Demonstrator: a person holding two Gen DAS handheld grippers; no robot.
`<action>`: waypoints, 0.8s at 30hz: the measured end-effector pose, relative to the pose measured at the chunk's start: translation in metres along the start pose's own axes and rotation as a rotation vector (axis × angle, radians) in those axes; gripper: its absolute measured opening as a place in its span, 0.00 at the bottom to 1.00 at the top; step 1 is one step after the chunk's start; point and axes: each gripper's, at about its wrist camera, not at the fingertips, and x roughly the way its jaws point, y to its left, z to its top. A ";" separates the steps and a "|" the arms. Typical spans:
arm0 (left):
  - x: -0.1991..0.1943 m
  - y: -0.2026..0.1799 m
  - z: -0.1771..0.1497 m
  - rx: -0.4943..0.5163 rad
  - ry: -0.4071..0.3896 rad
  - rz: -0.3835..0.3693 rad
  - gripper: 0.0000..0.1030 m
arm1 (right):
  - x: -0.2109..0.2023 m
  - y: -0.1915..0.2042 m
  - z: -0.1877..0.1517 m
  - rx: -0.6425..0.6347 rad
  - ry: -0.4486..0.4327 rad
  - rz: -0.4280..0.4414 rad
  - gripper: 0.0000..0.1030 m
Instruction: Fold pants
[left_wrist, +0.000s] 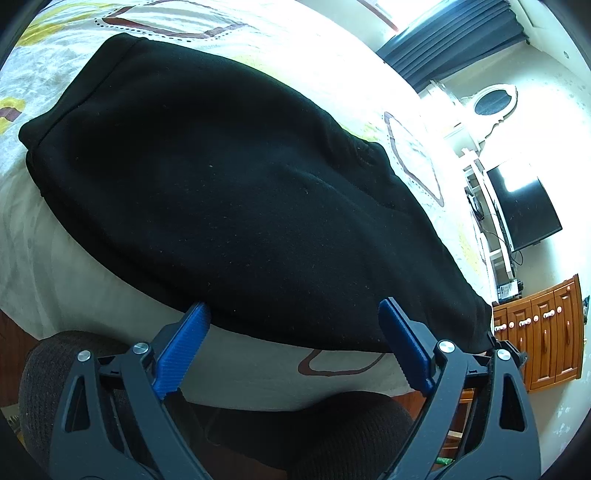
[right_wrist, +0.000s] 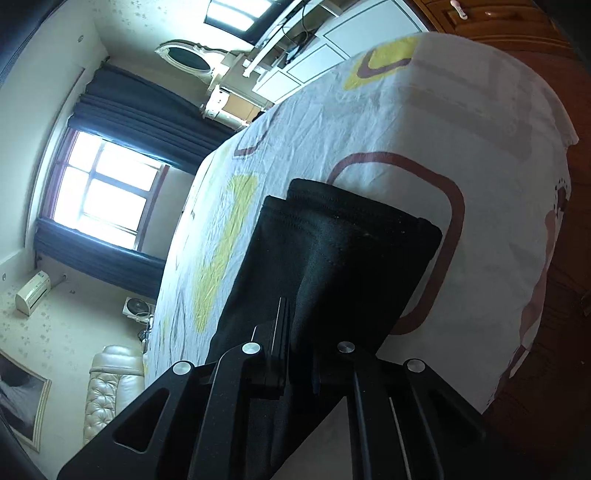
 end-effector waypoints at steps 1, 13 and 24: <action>0.000 -0.001 0.000 0.003 -0.003 0.004 0.89 | -0.003 -0.002 -0.003 -0.003 -0.007 0.000 0.08; -0.009 -0.007 0.005 0.054 -0.066 0.027 0.89 | -0.015 -0.022 0.018 -0.060 -0.113 -0.102 0.17; -0.039 0.012 0.020 0.043 -0.161 0.085 0.89 | -0.035 -0.028 0.053 -0.071 -0.077 -0.056 0.50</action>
